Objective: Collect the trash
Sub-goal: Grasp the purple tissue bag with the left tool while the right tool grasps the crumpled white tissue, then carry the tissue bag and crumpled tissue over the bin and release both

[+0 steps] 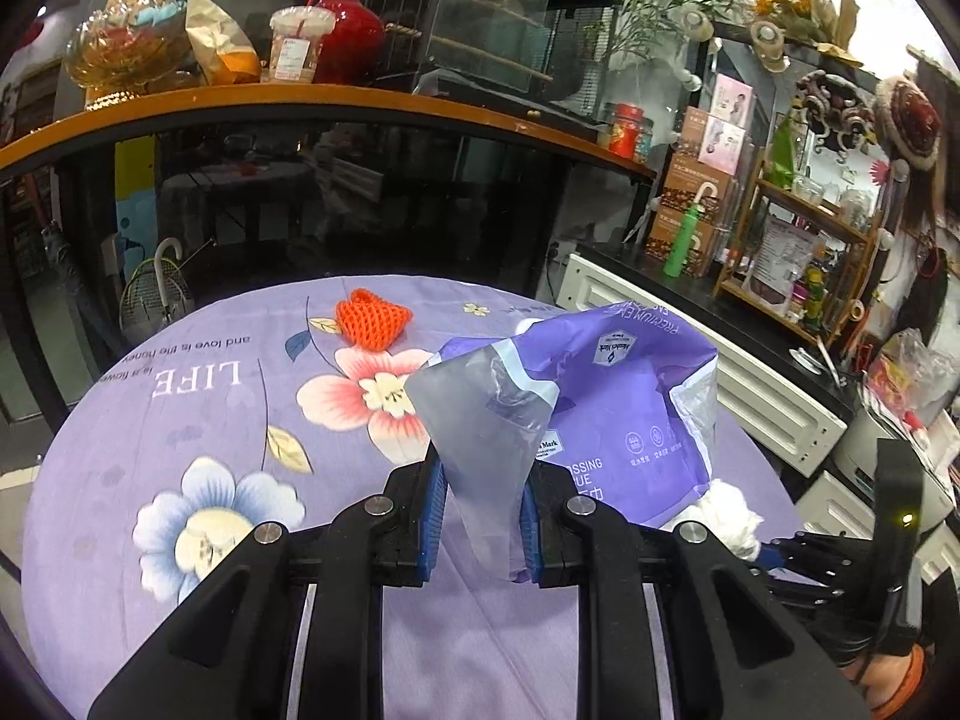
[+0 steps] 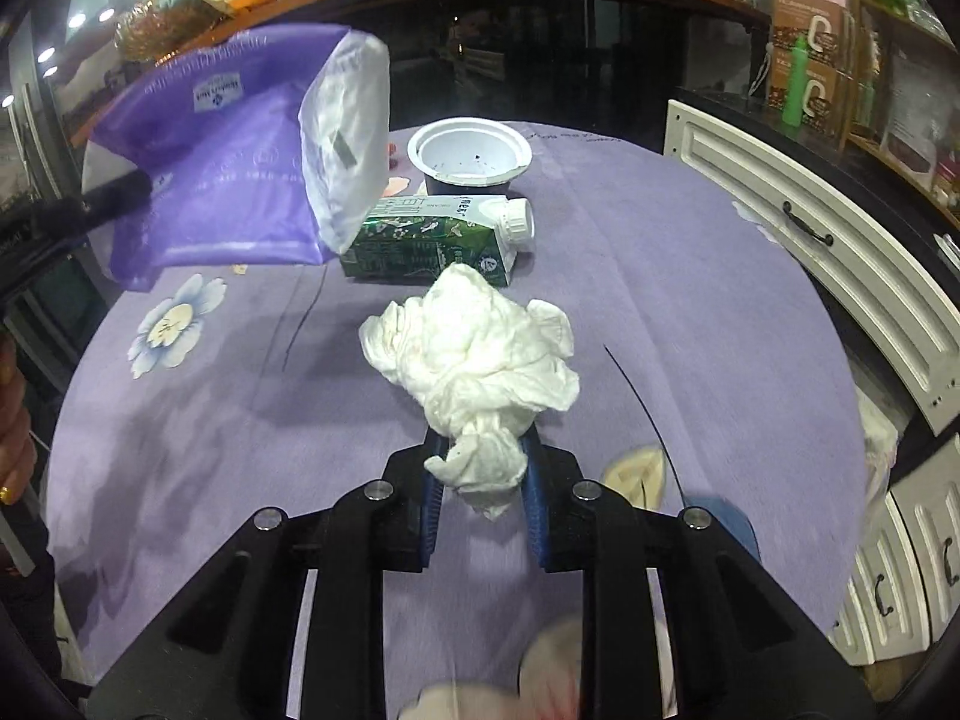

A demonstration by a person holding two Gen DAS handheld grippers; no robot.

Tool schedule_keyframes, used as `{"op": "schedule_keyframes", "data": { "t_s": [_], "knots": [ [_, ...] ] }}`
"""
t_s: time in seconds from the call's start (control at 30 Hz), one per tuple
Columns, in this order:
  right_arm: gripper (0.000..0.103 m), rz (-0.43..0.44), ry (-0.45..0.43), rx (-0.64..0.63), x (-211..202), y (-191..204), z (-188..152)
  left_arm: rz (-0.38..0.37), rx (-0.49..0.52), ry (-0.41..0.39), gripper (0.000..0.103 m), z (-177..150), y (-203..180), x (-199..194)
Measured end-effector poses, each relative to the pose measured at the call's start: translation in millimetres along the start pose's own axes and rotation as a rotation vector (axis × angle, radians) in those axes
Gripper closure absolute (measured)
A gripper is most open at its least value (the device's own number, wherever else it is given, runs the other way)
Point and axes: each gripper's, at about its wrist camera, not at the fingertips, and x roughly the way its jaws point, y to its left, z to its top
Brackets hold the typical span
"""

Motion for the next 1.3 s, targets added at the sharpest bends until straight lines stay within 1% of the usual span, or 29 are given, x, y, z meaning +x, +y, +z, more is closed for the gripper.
{"op": "schedule_keyframes", "data": {
  "t_s": [0.17,0.33,0.47,0.57,0.63,0.7,0.87,1.07,1.23,1.27,1.3],
  "knots": [
    [0.079,-0.024,-0.048,0.030,-51,-7,-37,-0.030,0.022,-0.021,0.082,-20,-23,-31],
    [0.079,-0.099,-0.093,0.061,-95,-18,-82,-0.075,0.063,-0.020,0.082,-45,-52,-59],
    [0.079,-0.137,-0.107,0.105,-125,-29,-121,-0.104,0.111,-0.016,0.082,-65,-77,-75],
    [0.079,-0.176,-0.107,0.143,-146,-41,-153,-0.148,0.119,0.005,0.082,-78,-92,-83],
    [0.079,-0.182,-0.103,0.184,-155,-49,-172,-0.167,0.125,0.014,0.082,-85,-100,-86],
    [0.079,-0.198,-0.097,0.213,-161,-56,-188,-0.191,0.128,0.029,0.082,-93,-109,-88],
    [0.079,-0.226,-0.068,0.293,-169,-74,-228,-0.218,0.163,0.038,0.082,-110,-131,-96],
    [0.079,-0.245,-0.005,0.370,-157,-91,-265,-0.257,0.198,0.068,0.082,-132,-157,-99],
    [0.079,-0.255,0.041,0.435,-141,-108,-287,-0.284,0.247,0.086,0.082,-147,-181,-101],
    [0.076,-0.255,0.050,0.449,-138,-112,-291,-0.287,0.258,0.086,0.082,-150,-185,-101],
    [0.068,-0.259,0.058,0.461,-135,-115,-294,-0.292,0.267,0.086,0.082,-153,-190,-102]
  ]
}}
